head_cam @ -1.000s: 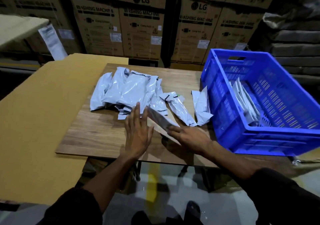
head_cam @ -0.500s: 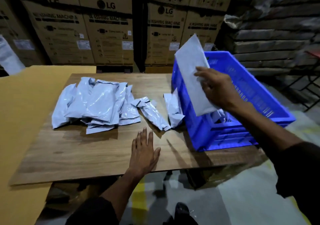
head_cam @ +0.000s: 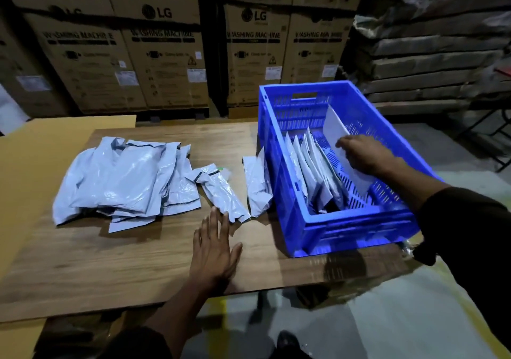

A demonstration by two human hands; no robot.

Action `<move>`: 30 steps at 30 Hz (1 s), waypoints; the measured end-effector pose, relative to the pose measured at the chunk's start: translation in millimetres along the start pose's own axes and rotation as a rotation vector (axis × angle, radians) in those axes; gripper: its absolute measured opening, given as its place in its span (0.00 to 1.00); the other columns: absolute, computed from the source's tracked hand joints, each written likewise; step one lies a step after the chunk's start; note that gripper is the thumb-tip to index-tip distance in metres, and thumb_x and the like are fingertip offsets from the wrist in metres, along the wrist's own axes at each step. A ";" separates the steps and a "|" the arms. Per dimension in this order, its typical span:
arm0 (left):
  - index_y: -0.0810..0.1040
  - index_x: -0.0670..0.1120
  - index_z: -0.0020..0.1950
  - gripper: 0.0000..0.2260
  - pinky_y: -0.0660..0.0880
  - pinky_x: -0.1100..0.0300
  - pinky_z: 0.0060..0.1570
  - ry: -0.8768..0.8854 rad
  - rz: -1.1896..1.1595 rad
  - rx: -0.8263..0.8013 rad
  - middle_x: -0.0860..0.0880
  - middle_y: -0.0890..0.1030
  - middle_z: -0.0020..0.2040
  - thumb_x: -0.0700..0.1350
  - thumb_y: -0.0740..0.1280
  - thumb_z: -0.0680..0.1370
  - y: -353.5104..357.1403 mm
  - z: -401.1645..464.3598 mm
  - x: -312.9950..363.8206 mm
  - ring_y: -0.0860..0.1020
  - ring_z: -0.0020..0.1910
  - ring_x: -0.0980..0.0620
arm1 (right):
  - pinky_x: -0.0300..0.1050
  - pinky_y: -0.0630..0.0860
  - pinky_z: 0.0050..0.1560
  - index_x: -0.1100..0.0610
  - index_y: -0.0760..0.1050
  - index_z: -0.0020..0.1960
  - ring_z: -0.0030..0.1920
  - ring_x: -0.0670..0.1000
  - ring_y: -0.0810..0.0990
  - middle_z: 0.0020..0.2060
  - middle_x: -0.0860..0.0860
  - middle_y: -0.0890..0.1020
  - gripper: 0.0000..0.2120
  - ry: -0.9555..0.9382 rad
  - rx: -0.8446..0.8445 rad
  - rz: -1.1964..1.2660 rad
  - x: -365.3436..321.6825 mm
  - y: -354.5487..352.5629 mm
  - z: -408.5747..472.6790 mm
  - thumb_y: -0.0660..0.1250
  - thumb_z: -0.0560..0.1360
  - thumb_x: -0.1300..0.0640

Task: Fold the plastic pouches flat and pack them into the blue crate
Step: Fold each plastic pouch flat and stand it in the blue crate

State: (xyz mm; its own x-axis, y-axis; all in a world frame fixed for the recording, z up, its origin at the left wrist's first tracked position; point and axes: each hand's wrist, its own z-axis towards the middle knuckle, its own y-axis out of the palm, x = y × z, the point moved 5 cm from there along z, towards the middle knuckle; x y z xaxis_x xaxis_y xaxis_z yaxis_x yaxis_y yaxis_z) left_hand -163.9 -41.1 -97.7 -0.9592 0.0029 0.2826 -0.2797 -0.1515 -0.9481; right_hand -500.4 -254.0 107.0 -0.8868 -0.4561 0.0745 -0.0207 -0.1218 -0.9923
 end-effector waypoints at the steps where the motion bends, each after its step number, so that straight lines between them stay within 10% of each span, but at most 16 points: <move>1: 0.47 0.48 0.84 0.37 0.62 0.37 0.72 -0.011 -0.005 -0.003 0.42 0.49 0.84 0.63 0.53 0.80 0.8 1.3 0.4 0.58 0.79 0.37 | 0.56 0.77 0.53 0.62 0.78 0.60 0.56 0.64 0.81 0.59 0.62 0.81 0.17 -0.009 -0.034 -0.015 1.5 10.1 0.5 0.63 0.72 0.70; 17: 0.51 0.48 0.84 0.37 0.61 0.38 0.72 -0.027 -0.001 0.009 0.43 0.52 0.84 0.61 0.57 0.79 1.3 3.5 1.4 0.62 0.78 0.39 | 0.63 0.71 0.66 0.58 0.49 0.80 0.71 0.66 0.70 0.80 0.61 0.53 0.29 -0.032 -0.209 0.081 -0.4 59.2 10.3 0.55 0.82 0.60; 22: 0.50 0.46 0.84 0.37 0.61 0.40 0.74 -0.043 -0.051 -0.002 0.45 0.50 0.84 0.60 0.56 0.80 -0.3 1.5 -0.4 0.60 0.79 0.41 | 0.64 0.74 0.57 0.62 0.61 0.75 0.60 0.69 0.77 0.67 0.66 0.73 0.24 0.168 0.164 0.180 -17.5 8.5 9.5 0.59 0.81 0.56; 27: 0.56 0.42 0.82 0.33 0.67 0.39 0.70 0.002 -0.089 -0.016 0.40 0.57 0.82 0.56 0.56 0.81 -2.5 -1.0 -13.8 0.64 0.77 0.38 | 0.58 0.79 0.47 0.62 0.73 0.67 0.52 0.65 0.82 0.57 0.62 0.82 0.19 -0.031 0.671 0.317 -123.4 -79.2 16.5 0.61 0.78 0.57; 30: 0.59 0.42 0.80 0.31 0.68 0.39 0.69 -0.039 -0.077 -0.017 0.38 0.59 0.81 0.56 0.56 0.80 -8.5 -6.0 -28.7 0.66 0.75 0.36 | 0.55 0.79 0.43 0.60 0.78 0.58 0.45 0.62 0.82 0.48 0.58 0.84 0.13 -0.120 0.699 0.499 -206.4 -82.2 21.4 0.61 0.78 0.56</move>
State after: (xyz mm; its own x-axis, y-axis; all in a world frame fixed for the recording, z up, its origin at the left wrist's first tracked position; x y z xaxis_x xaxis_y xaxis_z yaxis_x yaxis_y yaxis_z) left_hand -134.2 -33.9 -98.6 -0.9326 -0.0247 0.3600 -0.3537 -0.1358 -0.9255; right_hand -305.8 -168.7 175.3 -0.6611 -0.6857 -0.3047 0.6814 -0.3787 -0.6263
